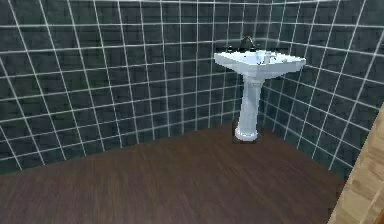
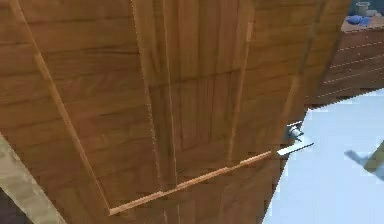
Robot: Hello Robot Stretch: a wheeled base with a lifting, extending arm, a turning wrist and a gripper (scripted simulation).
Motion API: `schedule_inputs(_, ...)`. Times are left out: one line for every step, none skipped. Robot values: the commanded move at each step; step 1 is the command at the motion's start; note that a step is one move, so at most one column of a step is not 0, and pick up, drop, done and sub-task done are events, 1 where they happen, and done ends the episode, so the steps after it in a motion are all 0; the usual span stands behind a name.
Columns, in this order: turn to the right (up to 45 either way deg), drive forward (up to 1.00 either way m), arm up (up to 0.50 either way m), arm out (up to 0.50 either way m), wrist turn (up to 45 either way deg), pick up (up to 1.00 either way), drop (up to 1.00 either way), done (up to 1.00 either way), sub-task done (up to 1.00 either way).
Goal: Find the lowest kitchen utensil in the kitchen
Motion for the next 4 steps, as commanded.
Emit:
schedule_inputs(-27.0,0.00,0.00,0.00,0.0,0.00,0.00,0.00,0.00)
schedule_inputs(0.0,0.15,0.00,0.00,0.0,0.00,0.00,0.00,0.00)
schedule_inputs(-45.0,0.00,0.00,0.00,0.0,0.00,0.00,0.00,0.00)
schedule_inputs(-15.0,0.00,0.00,0.00,0.0,0.00,0.00,0.00,0.00)
